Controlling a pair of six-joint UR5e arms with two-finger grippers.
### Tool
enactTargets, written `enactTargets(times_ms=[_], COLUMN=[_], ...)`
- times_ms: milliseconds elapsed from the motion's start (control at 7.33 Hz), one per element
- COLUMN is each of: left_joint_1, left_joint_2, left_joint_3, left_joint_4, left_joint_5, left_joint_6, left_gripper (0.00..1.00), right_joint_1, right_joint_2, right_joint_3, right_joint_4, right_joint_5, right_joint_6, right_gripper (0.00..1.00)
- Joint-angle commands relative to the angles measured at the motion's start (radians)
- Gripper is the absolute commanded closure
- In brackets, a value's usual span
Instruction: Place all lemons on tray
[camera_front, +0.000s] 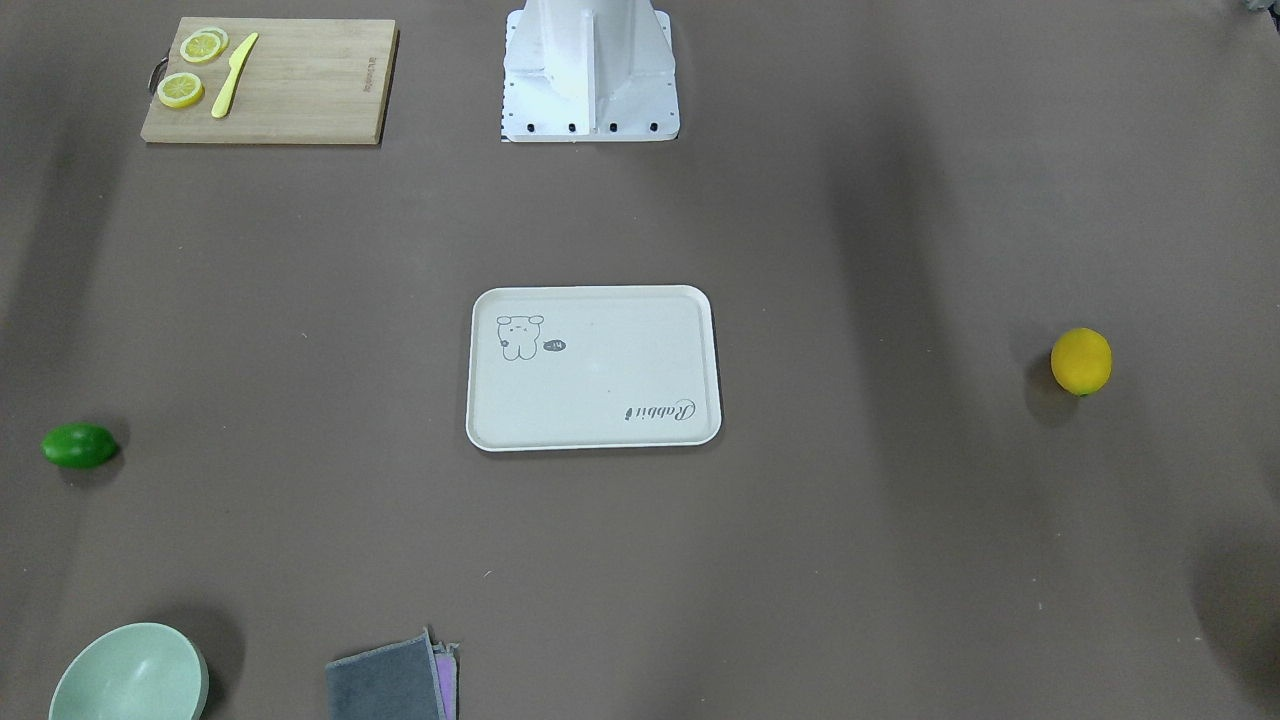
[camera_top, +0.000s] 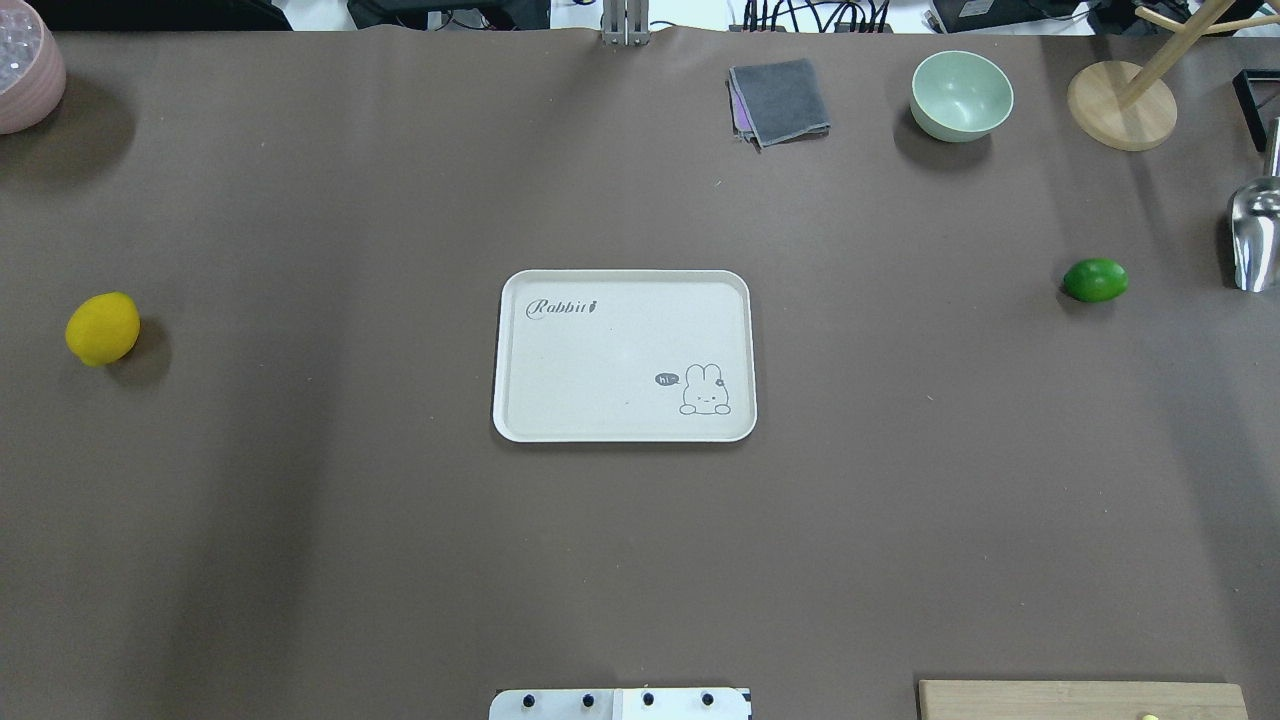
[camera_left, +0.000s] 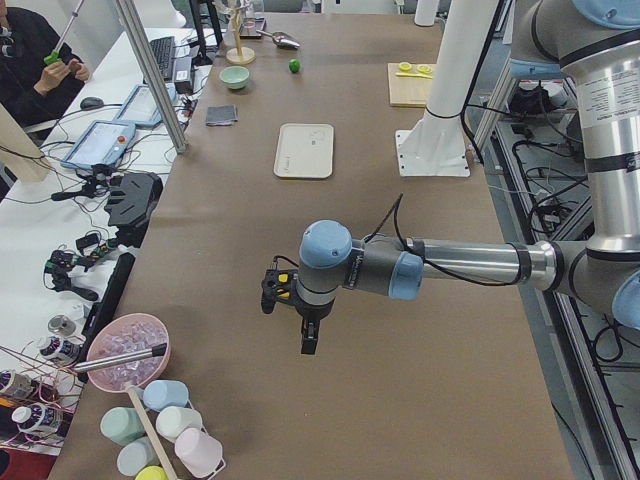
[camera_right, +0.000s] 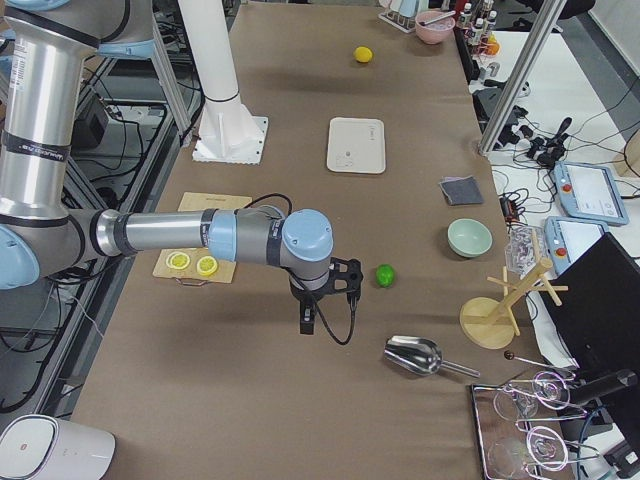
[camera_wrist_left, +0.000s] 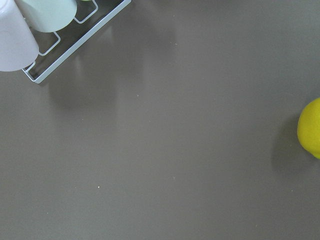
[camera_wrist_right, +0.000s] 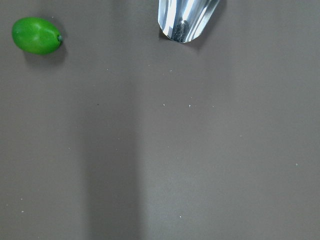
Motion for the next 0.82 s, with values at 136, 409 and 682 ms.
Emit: enactTargets(times_ms=[136, 409, 682], left_joint_1=[0.001, 0.002, 0.002], left_joint_2=[-0.006, -0.016, -0.018], left_joint_3=[0.004, -0.008, -0.008], left_joint_4=[-0.003, -0.003, -0.010], left_joint_5=[0.000, -0.004, -0.008], left_joint_6=[-0.001, -0.007, -0.007], left_gripper=[0.02, 0.02, 0.02], right_joint_1=[0.000, 0.003, 0.003], right_joint_2=[-0.002, -0.006, -0.003], right_joint_3=[0.003, 0.005, 0.006], right_joint_4=[0.002, 0.003, 0.002], right_joint_5=[0.018, 0.019, 0.025], right_joint_6=[-0.001, -0.012, -0.004], right_gripper=[0.00, 0.00, 0.00])
